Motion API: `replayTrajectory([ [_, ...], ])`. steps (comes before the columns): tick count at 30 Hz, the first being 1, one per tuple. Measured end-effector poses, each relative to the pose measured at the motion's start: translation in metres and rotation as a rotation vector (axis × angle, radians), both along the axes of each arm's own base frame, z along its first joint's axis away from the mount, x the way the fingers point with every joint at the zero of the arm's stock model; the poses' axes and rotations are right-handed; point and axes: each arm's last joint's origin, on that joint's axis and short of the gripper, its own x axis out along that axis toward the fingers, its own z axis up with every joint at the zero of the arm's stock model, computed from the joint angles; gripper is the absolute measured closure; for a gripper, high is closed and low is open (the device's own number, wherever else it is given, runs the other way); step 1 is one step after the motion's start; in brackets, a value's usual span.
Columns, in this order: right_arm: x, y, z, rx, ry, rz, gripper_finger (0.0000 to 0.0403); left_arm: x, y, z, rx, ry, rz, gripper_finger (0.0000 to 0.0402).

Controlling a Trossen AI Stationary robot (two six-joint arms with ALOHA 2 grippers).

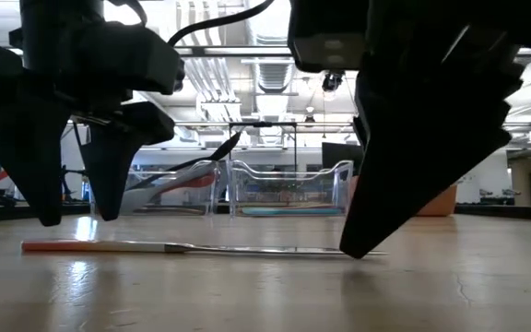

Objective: Pick & Place Kitchen Items
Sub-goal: Put the orange knife into the orange bin

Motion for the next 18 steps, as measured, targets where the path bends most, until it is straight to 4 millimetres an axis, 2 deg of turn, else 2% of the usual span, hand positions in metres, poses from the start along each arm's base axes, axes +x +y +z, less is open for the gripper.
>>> replayTrajectory([
  [8,0.005,-0.009,0.0,-0.022,0.004,0.012,0.0271,0.001,0.001,0.0,0.0,-0.006,-0.005,0.017],
  [18,0.02,-0.035,-0.002,0.066,0.067,0.027,0.0235,0.001,0.0,0.0,-0.003,-0.012,-0.006,0.017],
])
